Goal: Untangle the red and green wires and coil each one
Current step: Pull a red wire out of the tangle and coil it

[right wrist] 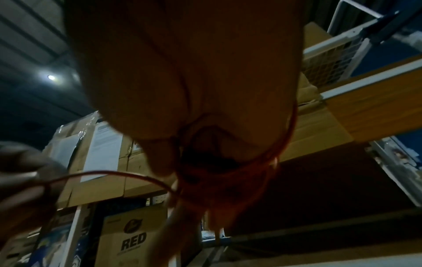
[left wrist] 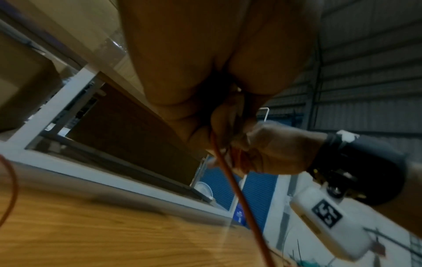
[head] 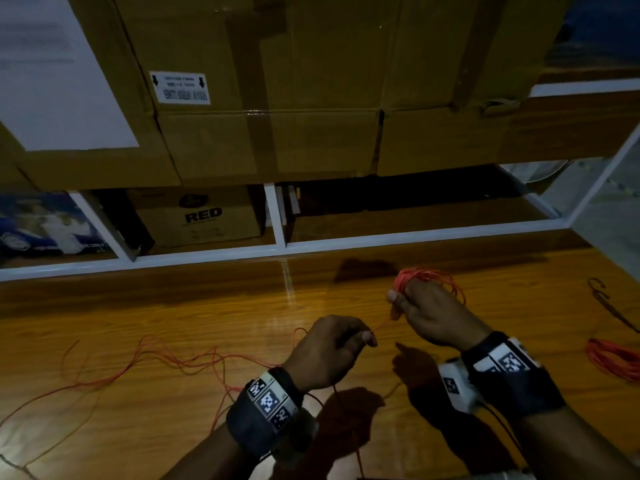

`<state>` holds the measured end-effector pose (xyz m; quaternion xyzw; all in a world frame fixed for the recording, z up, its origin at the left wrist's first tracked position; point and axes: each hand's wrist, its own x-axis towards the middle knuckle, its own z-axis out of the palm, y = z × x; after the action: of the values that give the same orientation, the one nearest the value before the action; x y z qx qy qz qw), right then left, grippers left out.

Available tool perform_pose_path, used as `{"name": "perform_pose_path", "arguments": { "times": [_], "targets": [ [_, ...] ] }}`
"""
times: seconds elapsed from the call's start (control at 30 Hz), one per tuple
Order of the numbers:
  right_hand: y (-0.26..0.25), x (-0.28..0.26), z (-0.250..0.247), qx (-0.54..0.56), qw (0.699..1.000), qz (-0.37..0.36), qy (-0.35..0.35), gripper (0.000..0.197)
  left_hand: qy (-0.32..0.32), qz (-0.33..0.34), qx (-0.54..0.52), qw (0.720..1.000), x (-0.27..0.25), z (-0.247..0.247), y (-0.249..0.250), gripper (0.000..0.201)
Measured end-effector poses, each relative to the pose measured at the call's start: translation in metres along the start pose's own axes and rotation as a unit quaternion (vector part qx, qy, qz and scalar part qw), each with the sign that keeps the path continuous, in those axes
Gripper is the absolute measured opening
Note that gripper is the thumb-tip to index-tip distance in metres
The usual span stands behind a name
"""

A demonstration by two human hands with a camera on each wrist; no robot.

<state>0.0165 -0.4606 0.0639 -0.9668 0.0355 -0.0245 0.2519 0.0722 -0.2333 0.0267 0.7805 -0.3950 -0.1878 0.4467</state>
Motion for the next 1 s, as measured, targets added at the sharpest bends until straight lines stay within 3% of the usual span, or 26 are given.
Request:
{"name": "perform_pose_path", "arguments": {
  "times": [0.07,0.13,0.2,0.27,0.37,0.47,0.67,0.73,0.8,0.87,0.9,1.0],
  "targets": [
    [-0.002,-0.003,0.003,0.004,0.991,0.027,-0.132,0.056,0.03,0.005,-0.027,0.999,0.003,0.0,-0.002,0.024],
    [-0.001,-0.011,0.013,0.164,0.957,0.042,-0.236,0.061,0.063,0.008,-0.044,0.997,0.005,-0.004,-0.005,0.024],
    [0.001,-0.021,0.022,0.37,0.884,0.057,-0.279,0.063,0.084,0.015,-0.072,0.994,0.006,-0.006,-0.009,0.026],
    [0.001,-0.032,0.027,0.493,0.812,0.064,-0.306,0.062,0.088,0.015,-0.093,0.992,0.005,-0.005,-0.011,0.026],
    [-0.008,-0.042,0.028,0.54,0.768,0.028,-0.344,0.055,0.076,0.02,-0.146,0.986,0.008,0.002,-0.009,0.024],
    [-0.015,-0.045,0.022,0.623,0.707,-0.028,-0.334,0.042,0.056,0.022,-0.262,0.963,0.011,0.012,-0.003,0.03],
    [-0.03,-0.044,0.006,0.8,0.568,-0.028,-0.191,0.04,0.039,-0.008,-0.424,0.905,0.02,0.04,0.017,0.05],
    [-0.031,-0.041,-0.002,0.83,0.539,-0.026,-0.144,0.038,0.035,-0.05,-0.456,0.888,0.022,0.051,0.024,0.052],
    [-0.032,-0.037,-0.015,0.838,0.541,-0.021,-0.068,0.037,0.009,-0.091,-0.478,0.874,0.019,0.064,0.025,0.045],
    [-0.033,-0.035,-0.024,0.815,0.579,-0.006,0.02,0.037,-0.034,-0.106,-0.471,0.875,0.015,0.079,0.021,0.031],
    [-0.031,-0.033,-0.025,0.774,0.63,-0.003,0.062,0.037,-0.051,-0.112,-0.459,0.88,0.013,0.086,0.017,0.024],
    [-0.019,-0.029,-0.018,0.527,0.836,-0.022,0.15,0.038,-0.078,-0.127,-0.428,0.892,0.013,0.101,0.008,0.014]
  ]
}}
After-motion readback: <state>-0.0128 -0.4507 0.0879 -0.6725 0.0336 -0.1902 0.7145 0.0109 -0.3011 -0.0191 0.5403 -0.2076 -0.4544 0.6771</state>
